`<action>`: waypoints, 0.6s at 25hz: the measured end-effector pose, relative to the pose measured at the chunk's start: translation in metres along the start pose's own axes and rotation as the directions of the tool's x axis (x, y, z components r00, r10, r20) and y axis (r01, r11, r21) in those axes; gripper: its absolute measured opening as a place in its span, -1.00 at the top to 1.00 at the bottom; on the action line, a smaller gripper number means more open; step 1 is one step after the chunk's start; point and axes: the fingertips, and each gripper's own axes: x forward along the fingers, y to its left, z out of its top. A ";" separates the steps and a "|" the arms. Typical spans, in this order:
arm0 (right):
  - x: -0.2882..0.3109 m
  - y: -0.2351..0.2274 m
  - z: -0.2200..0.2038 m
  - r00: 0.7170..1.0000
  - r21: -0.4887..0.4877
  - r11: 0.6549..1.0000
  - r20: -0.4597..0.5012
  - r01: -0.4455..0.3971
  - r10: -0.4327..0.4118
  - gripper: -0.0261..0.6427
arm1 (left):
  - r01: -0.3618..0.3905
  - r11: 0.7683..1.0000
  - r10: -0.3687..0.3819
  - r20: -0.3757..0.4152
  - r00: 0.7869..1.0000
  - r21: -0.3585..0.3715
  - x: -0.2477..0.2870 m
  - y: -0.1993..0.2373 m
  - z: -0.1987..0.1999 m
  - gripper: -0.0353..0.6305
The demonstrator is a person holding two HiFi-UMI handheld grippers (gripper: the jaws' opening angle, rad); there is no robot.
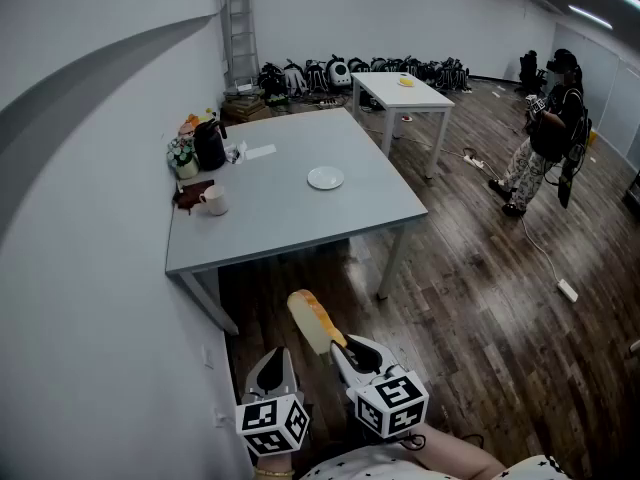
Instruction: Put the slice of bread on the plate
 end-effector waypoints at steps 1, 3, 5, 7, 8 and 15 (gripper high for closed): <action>0.007 -0.008 0.000 1.000 0.007 1.000 0.003 0.006 -0.006 0.69 | 0.004 1.000 -0.004 -0.003 1.000 0.004 0.009 0.001 0.000 0.87; 0.023 -0.024 0.002 1.000 0.018 1.000 0.010 0.015 -0.015 0.69 | 0.010 1.000 -0.010 -0.006 1.000 0.011 0.029 0.002 0.001 0.87; 0.040 -0.040 0.007 1.000 0.023 1.000 0.016 0.018 -0.019 0.69 | 0.009 1.000 -0.009 -0.009 1.000 0.017 0.051 0.003 0.004 0.87; 0.058 -0.056 0.014 1.000 0.025 1.000 0.017 0.015 -0.016 0.69 | 0.003 1.000 -0.003 -0.013 1.000 0.016 0.074 0.005 0.009 0.87; 0.067 -0.065 0.019 1.000 0.026 1.000 0.019 0.013 -0.013 0.69 | -0.001 1.000 0.001 -0.015 1.000 0.016 0.087 0.005 0.012 0.87; 0.129 -0.142 0.073 0.999 0.035 0.999 0.045 -0.002 0.001 0.69 | -0.005 1.000 0.005 0.002 1.000 0.028 0.186 -0.011 0.055 0.87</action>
